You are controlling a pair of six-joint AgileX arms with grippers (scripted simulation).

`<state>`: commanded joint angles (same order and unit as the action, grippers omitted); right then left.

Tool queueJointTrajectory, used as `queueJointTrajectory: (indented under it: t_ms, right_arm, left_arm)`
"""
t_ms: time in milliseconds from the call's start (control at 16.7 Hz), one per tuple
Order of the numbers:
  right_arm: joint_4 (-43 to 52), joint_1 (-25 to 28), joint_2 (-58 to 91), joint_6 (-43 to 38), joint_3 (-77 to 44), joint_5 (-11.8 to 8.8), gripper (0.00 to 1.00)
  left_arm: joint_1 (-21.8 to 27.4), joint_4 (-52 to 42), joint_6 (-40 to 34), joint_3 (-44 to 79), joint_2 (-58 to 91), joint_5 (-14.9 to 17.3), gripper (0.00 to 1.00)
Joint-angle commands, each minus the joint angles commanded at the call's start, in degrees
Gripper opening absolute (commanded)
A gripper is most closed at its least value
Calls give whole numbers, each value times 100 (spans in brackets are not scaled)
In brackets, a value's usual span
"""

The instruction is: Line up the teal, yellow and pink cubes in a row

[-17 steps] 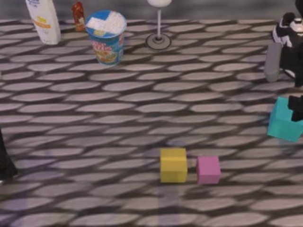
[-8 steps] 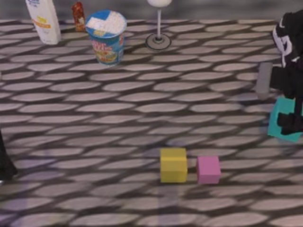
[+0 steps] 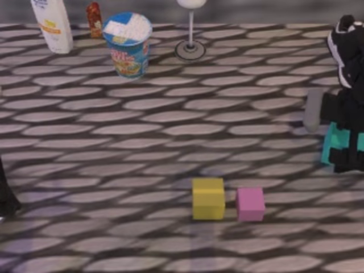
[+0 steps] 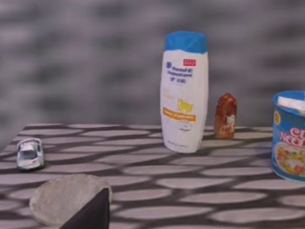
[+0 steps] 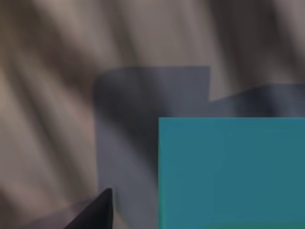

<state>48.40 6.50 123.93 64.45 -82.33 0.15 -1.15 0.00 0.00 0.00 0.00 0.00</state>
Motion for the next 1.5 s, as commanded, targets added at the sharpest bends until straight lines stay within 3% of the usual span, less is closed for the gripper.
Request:
queueJointTrajectory:
  t_ms: [720,1200,1500]
  right_arm:
    - [0,0,0,0,0,0,2]
    - [0,0,0,0,0,0,0]
    - [503,-18,-226,-43,-286,-5,0]
  left_arm:
    - [0,0,0,0,0,0,100]
    - [0,0,0,0,0,0,100]
    - [0,0,0,0,0,0,100]
